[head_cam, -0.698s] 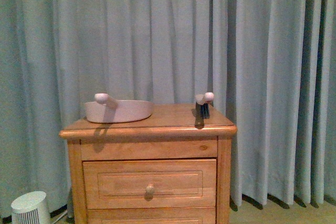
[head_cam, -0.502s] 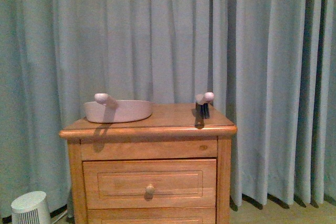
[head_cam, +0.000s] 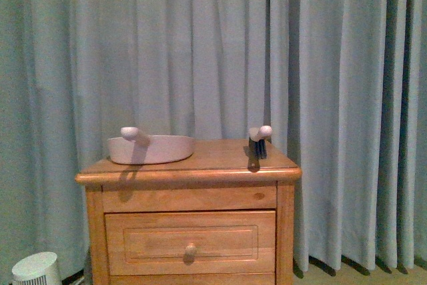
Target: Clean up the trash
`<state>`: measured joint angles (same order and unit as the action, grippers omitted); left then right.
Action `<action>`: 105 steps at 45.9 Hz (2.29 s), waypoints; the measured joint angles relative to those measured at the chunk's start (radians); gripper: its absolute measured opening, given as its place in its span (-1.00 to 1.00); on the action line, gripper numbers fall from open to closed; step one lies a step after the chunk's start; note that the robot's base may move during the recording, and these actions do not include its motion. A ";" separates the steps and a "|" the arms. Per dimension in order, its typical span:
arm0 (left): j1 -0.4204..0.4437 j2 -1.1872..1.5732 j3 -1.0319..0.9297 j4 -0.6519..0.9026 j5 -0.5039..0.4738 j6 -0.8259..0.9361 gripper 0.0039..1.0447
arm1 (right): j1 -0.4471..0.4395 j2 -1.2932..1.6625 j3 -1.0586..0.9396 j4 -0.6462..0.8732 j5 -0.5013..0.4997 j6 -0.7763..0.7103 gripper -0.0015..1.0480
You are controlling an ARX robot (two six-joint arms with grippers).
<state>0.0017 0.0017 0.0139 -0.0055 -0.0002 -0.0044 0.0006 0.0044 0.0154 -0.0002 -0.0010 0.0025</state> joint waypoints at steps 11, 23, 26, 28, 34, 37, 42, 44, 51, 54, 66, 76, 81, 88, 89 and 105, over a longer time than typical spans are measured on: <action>0.000 0.000 0.000 0.000 0.000 0.000 0.86 | 0.000 0.000 0.000 0.000 0.000 0.000 0.86; 0.000 0.000 0.000 0.000 0.000 0.000 0.86 | 0.000 0.000 0.000 0.000 0.000 0.000 0.86; 0.000 0.000 0.000 0.000 0.000 0.000 0.86 | 0.000 0.000 0.000 0.000 0.000 0.000 0.86; 0.000 0.000 0.000 0.000 0.000 0.000 0.86 | 0.000 0.000 0.000 0.000 0.000 0.000 0.86; 0.000 0.000 0.000 0.000 0.000 0.000 0.86 | 0.000 0.000 0.000 0.000 0.000 0.000 0.86; 0.000 0.000 0.000 0.000 0.000 0.000 0.86 | 0.000 0.000 0.000 0.000 0.000 0.000 0.86; 0.000 0.000 0.000 0.000 0.000 0.000 0.86 | 0.000 0.000 0.000 0.000 0.000 0.000 0.86; 0.000 0.000 0.000 0.000 0.000 0.000 0.86 | 0.000 0.000 0.000 0.000 0.000 0.000 0.86; 0.000 0.000 0.000 0.000 0.000 0.000 0.86 | 0.000 0.000 0.000 0.000 0.000 0.000 0.86; 0.000 0.000 0.000 0.000 0.000 0.000 0.86 | 0.000 0.000 0.000 0.000 0.000 0.000 0.86; 0.000 0.000 0.000 0.000 0.000 0.000 0.86 | 0.000 0.000 0.000 0.000 0.000 0.000 0.86; 0.000 0.000 0.000 0.000 0.001 0.000 0.86 | 0.000 0.000 0.000 0.000 0.000 0.000 0.86; 0.000 0.000 0.000 0.000 0.000 0.000 0.86 | 0.000 0.000 0.000 0.000 0.000 0.000 0.86; 0.000 0.000 0.000 0.000 0.000 0.000 0.86 | 0.000 0.000 0.000 0.000 0.000 0.000 0.86; 0.000 0.000 0.000 0.000 0.000 0.000 0.86 | 0.000 0.000 0.000 0.000 0.000 0.000 0.86; -0.042 0.623 0.330 0.027 -0.102 -0.093 0.86 | 0.000 0.000 0.000 0.000 0.000 0.000 0.86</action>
<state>-0.0402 0.6243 0.3439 0.0219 -0.1024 -0.0975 0.0006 0.0044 0.0154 -0.0002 -0.0010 0.0025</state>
